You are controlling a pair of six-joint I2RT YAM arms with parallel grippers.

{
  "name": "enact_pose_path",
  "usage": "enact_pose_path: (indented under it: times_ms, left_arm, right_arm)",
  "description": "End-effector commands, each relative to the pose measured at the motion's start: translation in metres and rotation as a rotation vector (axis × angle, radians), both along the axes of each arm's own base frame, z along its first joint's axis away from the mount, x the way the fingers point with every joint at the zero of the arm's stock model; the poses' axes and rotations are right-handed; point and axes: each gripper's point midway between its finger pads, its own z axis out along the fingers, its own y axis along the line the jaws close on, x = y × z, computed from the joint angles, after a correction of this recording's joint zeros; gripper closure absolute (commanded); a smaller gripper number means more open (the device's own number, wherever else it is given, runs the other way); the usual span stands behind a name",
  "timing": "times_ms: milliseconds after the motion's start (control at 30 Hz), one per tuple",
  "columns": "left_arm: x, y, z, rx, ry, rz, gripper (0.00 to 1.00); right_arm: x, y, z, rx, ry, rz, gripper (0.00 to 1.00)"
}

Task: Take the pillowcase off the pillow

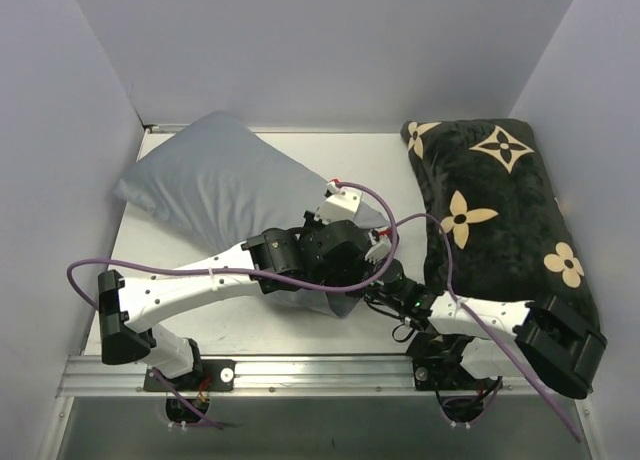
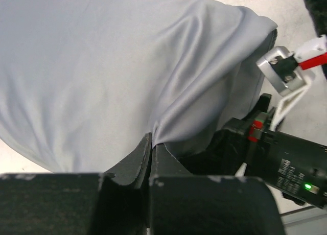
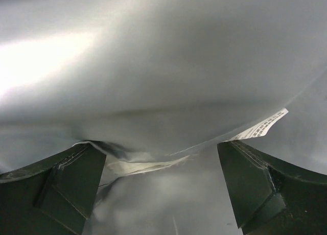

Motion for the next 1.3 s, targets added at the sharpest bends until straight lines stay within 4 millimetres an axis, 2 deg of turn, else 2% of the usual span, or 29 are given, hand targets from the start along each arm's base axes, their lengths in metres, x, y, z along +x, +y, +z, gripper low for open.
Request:
enact_pose_path:
  times_ms: [0, 33, 67, 167, 200, 233, 267, 300, 333, 400, 433, 467, 500, 533, 567, 600, 633, 700, 733, 800, 833, 900, 933, 1033, 1067, 1133, 1167, 1233, 1267]
  left_arm:
    - [-0.004, 0.005, 0.025, -0.090, -0.023, 0.011, 1.00]
    - [-0.006, 0.007, 0.025, -0.091, -0.021, 0.011, 1.00]
    - [-0.007, 0.007, 0.024, -0.095, -0.015, 0.009, 1.00]
    - [-0.010, 0.010, 0.023, -0.106, -0.002, 0.009, 1.00]
    - [-0.011, 0.012, 0.022, -0.111, 0.001, 0.013, 1.00]
    - [-0.011, 0.015, 0.023, -0.113, -0.001, 0.017, 1.00]
    - [-0.011, 0.019, 0.019, -0.101, 0.004, 0.026, 1.00]
    - [-0.011, 0.021, 0.019, -0.103, 0.005, 0.033, 1.00]
    - [-0.010, 0.026, 0.020, -0.110, 0.004, 0.043, 1.00]
    - [-0.005, 0.037, 0.011, -0.107, 0.016, 0.075, 1.00]
    - [-0.004, 0.043, 0.011, -0.113, 0.017, 0.089, 1.00]
    - [0.000, 0.048, 0.010, -0.119, 0.018, 0.111, 1.00]
    - [0.000, 0.053, 0.005, -0.111, 0.019, 0.123, 1.00]
    - [0.001, 0.059, 0.007, -0.121, 0.010, 0.139, 1.00]
    - [0.002, 0.063, 0.006, -0.131, 0.011, 0.153, 1.00]
    - [0.005, 0.070, 0.002, -0.127, 0.015, 0.174, 1.00]
    - [0.005, 0.076, 0.005, -0.143, 0.015, 0.182, 1.00]
    - [0.011, 0.089, 0.005, -0.155, 0.014, 0.221, 1.00]
    - [0.013, 0.096, 0.004, -0.159, 0.016, 0.233, 1.00]
    - [0.014, 0.100, 0.002, -0.163, 0.028, 0.237, 1.00]
    - [0.014, 0.100, -0.001, -0.153, 0.032, 0.232, 1.00]
    - [0.013, 0.092, -0.006, -0.159, 0.050, 0.195, 1.00]
    - [0.013, 0.088, -0.009, -0.152, 0.059, 0.179, 1.00]
    - [0.008, 0.063, -0.023, -0.165, 0.108, 0.066, 1.00]
    - [0.004, 0.048, -0.026, -0.186, 0.110, 0.008, 1.00]
    - [-0.004, 0.032, -0.030, -0.201, 0.126, -0.049, 1.00]
    - [-0.010, 0.020, -0.025, -0.219, 0.116, -0.091, 0.88]
    - [-0.014, 0.012, -0.020, -0.236, 0.104, -0.113, 0.72]
    - [-0.016, 0.007, -0.016, -0.250, 0.099, -0.124, 0.45]
  right_arm:
    - [0.030, 0.013, 0.040, 0.145, -0.123, -0.107, 0.06]
    - [0.033, 0.016, 0.033, 0.136, -0.118, -0.110, 0.06]
    - [0.036, 0.019, 0.035, 0.147, -0.124, -0.114, 0.06]
    - [0.044, 0.029, 0.045, 0.177, -0.147, -0.121, 0.22]
    - [0.046, 0.027, 0.041, 0.157, -0.143, -0.133, 0.51]
    - [0.051, 0.023, 0.047, 0.151, -0.160, -0.164, 0.66]
    - [0.054, 0.018, 0.047, 0.130, -0.163, -0.185, 0.89]
    - [0.053, 0.010, 0.033, 0.056, -0.135, -0.203, 0.97]
    - [0.058, -0.001, 0.043, 0.042, -0.166, -0.241, 1.00]
    - [0.056, -0.018, 0.034, -0.029, -0.156, -0.272, 1.00]
    - [0.057, -0.028, 0.046, -0.025, -0.173, -0.301, 1.00]
    - [0.060, -0.040, 0.048, -0.053, -0.181, -0.345, 1.00]
    - [0.058, -0.054, 0.036, -0.124, -0.158, -0.364, 1.00]
    - [0.057, -0.065, 0.047, -0.108, -0.176, -0.389, 1.00]
    - [0.061, -0.077, 0.048, -0.119, -0.178, -0.421, 1.00]
    - [0.059, -0.089, 0.038, -0.150, -0.158, -0.433, 1.00]
    - [0.058, -0.098, 0.046, -0.134, -0.167, -0.451, 1.00]
    - [0.059, -0.116, 0.039, -0.171, -0.143, -0.475, 1.00]
    - [0.057, -0.120, 0.046, -0.155, -0.160, -0.479, 1.00]
    - [0.054, -0.120, 0.051, -0.168, -0.179, -0.437, 1.00]
    - [0.055, -0.117, 0.066, -0.157, -0.198, -0.423, 1.00]
    - [0.053, -0.112, 0.074, -0.168, -0.211, -0.386, 1.00]
    - [0.054, -0.108, 0.086, -0.165, -0.234, -0.367, 1.00]
    - [0.058, -0.106, 0.094, -0.203, -0.263, -0.347, 1.00]
    - [0.060, -0.104, 0.108, -0.193, -0.280, -0.341, 1.00]
    - [0.060, -0.091, 0.113, -0.198, -0.286, -0.281, 1.00]
    - [0.062, -0.086, 0.126, -0.178, -0.304, -0.272, 1.00]
    - [0.065, -0.080, 0.125, -0.190, -0.297, -0.256, 1.00]
    - [0.067, -0.079, 0.130, -0.191, -0.302, -0.255, 1.00]
